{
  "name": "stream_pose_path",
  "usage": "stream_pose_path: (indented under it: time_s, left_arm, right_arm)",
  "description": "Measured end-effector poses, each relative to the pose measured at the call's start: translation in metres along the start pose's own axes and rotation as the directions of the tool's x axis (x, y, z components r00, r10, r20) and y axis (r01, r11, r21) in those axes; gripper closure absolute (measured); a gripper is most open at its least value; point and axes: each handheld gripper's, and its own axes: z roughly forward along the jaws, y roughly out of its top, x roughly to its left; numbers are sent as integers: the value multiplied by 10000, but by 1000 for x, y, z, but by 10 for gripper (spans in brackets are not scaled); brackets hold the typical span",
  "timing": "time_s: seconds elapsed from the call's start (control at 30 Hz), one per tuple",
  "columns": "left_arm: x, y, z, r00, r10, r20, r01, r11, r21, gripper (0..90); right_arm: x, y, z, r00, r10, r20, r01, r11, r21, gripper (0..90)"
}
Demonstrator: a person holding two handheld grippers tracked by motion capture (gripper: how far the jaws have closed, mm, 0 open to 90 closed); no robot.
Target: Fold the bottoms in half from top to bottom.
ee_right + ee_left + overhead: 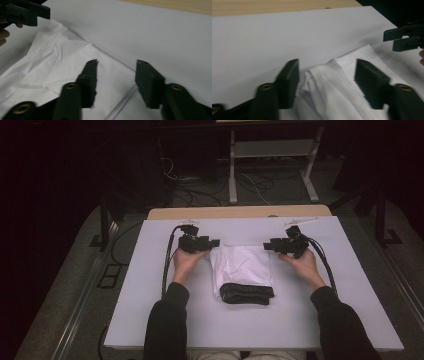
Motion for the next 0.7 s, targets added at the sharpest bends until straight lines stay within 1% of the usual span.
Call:
stream_pose_path:
  time_s: [0.03,0.07,0.1,0.13,0.2,0.23,0.27,0.3,0.33,0.4,0.43,0.5,0.7]
  left_arm:
    - [0,0,-1,9999,-101,137,100,9999,53,213]
    - [0,0,-3,9999,-80,133,79,9999,65,165]
    - [-1,0,-5,10000,-35,25,35,10000,79,131]
    - [-1,1,-6,10000,5,-5,-5,10000,85,100]
    - [-2,1,-9,9999,-44,149,41,9998,214,2]
    - [-3,1,-11,9998,60,172,-65,9997,242,0]
    - [-4,1,-14,9997,213,133,-216,9996,174,0]
    - [-6,0,-16,9994,308,147,-310,9995,105,0]
    - [-6,0,-19,9994,327,149,-327,9995,-4,0]
    - [-7,-2,-24,9988,476,146,-474,9987,-175,0]
    - [-8,-2,-27,9988,482,117,-479,9986,-219,0]
    - [-8,-4,-32,9981,615,10,-615,9976,-305,0]
    - [-10,-8,-45,9972,749,-21,-749,9958,-527,0]
  right_arm:
    - [1,1,-1,10000,41,-15,-41,10000,-3,395]
    - [2,1,-3,10000,-13,-69,13,10000,13,368]
    - [3,2,-4,9999,-36,-94,37,10000,41,325]
    - [5,2,-5,9999,-143,8,143,9999,89,262]
    - [8,3,-7,9997,-190,182,186,9996,214,139]
    - [9,3,-8,9997,-204,141,200,9994,289,90]
    - [10,2,-10,9994,-314,115,310,9990,318,34]
    - [11,2,-11,9992,-345,178,338,9988,345,0]
    - [12,2,-12,9992,-371,169,365,9986,379,0]
    - [12,0,-16,9994,-308,187,303,9992,260,0]
    - [12,0,-19,9995,-256,202,251,9993,259,0]
    - [13,-1,-22,9992,-345,190,340,9991,259,0]
    - [17,-3,-34,9994,-322,90,321,9994,107,0]
